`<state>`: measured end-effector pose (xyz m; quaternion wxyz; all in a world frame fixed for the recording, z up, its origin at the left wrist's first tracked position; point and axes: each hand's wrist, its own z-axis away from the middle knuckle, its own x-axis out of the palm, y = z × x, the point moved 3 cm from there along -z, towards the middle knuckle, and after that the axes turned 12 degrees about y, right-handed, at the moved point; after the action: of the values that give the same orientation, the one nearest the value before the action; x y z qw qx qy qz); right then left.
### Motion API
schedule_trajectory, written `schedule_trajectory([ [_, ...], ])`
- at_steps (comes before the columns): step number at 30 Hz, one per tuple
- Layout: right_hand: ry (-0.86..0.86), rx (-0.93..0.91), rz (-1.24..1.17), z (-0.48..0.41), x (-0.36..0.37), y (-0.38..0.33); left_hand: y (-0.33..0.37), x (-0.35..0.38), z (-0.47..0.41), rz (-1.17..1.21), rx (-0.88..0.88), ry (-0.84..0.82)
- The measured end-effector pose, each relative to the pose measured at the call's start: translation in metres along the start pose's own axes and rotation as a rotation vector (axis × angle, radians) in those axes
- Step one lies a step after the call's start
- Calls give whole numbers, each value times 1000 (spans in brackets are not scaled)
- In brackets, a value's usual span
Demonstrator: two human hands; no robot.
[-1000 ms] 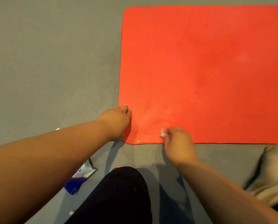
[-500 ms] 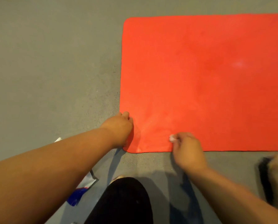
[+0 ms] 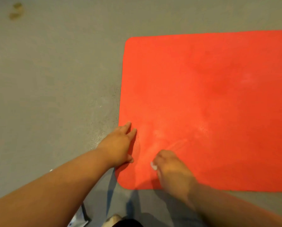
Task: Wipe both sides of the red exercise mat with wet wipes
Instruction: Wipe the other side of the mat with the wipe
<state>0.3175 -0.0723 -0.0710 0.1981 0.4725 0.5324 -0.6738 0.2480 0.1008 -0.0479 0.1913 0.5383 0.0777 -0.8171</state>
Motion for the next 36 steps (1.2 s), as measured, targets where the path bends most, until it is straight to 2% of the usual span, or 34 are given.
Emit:
schedule_trajectory([
  [1, -104, -143, -14, 5, 6, -17, -3, -1, -1, 4, -16, 2],
  [2, -132, -264, -2, 0, 6, -19, -4, -1, -4, -2, -19, 7],
  [3, -116, -287, -7, -17, 2, -9, -4, -1, -7, -10, -15, 10],
  [7, 129, 111, 99, -110, -35, 69, -6, 1, -11, -33, 4, 4],
  [9, 230, 293, 117, -125, -40, 80, -11, 1, -11, -29, 15, -5],
  [10, 243, 326, 111, -118, -36, 70, -12, 1, -12, -18, 20, -11],
  [12, 162, 113, 24, -82, -17, 33, -15, 1, -11, -8, 26, -16],
  [14, -39, -208, -55, -39, 1, 1, -16, 3, -12, 2, 24, -4],
  [15, -127, -305, -71, -31, 2, -4, -17, 3, -11, 15, 19, 1],
  [17, -101, -395, -36, -56, 0, 8, -18, 5, -12, 30, 13, 12],
  [18, -14, -359, 2, -78, -3, 18, -18, 6, -12, 33, 13, 22],
  [20, 166, -83, 101, -132, -17, 41, -20, 7, -9, 68, -3, 48],
  [22, 212, 160, 102, -154, -18, 51, -25, 8, -5, 145, -36, 86],
  [23, 210, 203, 85, -148, -15, 41, -26, 8, -3, 179, -39, 103],
  [25, 127, 67, 18, -108, 3, 10, -28, 8, -1, 212, -37, 120],
  [27, -76, -188, -71, -48, 18, -24, -29, 8, -2, 224, -25, 128],
  [29, -223, -335, -93, -27, 19, -27, -29, 8, -2, 214, -11, 129],
  [30, -200, -321, -76, -38, 15, -15, -30, 8, -2, 204, -8, 132],
  [31, -108, -223, -33, -55, 7, 1, -30, 8, -2, 196, -4, 133],
  [33, 142, 130, 106, -94, -23, 43, -27, 8, 0, 171, 5, 126],
  [34, 214, 308, 150, -104, -37, 63, -25, 8, 1, 146, 8, 119],
  [35, 256, 408, 172, -107, -43, 71, -23, 8, 2, 113, 10, 109],
  [36, 253, 428, 182, -102, -40, 65, -21, 8, 2, 77, 18, 99],
])
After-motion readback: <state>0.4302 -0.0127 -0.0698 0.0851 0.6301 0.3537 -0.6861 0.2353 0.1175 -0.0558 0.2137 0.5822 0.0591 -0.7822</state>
